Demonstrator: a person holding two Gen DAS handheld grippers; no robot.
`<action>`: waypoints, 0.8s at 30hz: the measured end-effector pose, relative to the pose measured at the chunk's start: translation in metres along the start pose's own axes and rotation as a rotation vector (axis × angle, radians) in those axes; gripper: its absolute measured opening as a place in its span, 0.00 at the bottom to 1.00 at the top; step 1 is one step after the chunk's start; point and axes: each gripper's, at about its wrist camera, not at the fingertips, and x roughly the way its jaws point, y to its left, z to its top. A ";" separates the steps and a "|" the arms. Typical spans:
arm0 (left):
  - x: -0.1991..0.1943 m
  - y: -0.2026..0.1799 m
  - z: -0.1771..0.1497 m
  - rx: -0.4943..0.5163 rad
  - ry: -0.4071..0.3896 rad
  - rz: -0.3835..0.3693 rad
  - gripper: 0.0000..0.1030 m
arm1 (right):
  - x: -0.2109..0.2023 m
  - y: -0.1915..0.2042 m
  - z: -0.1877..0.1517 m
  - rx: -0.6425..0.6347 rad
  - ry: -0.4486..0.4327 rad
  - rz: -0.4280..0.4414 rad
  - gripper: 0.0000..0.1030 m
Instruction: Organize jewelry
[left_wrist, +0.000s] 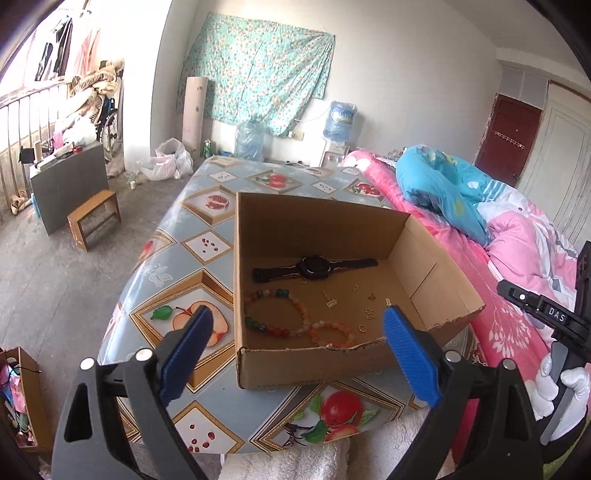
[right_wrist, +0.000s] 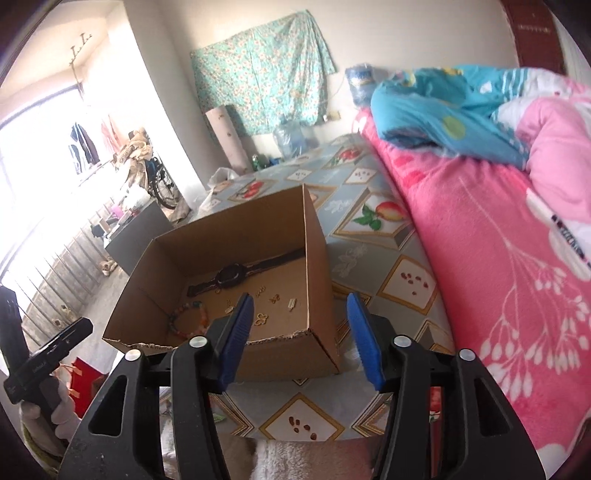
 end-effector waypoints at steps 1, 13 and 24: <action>-0.005 -0.004 -0.002 0.007 -0.020 0.018 0.95 | -0.009 0.006 -0.003 -0.031 -0.037 -0.016 0.74; 0.014 -0.039 -0.040 0.027 0.062 0.126 0.95 | -0.008 0.037 -0.036 -0.128 -0.005 -0.078 0.92; 0.053 -0.045 -0.050 0.070 0.236 0.209 0.95 | 0.043 0.047 -0.057 -0.108 0.193 -0.127 0.92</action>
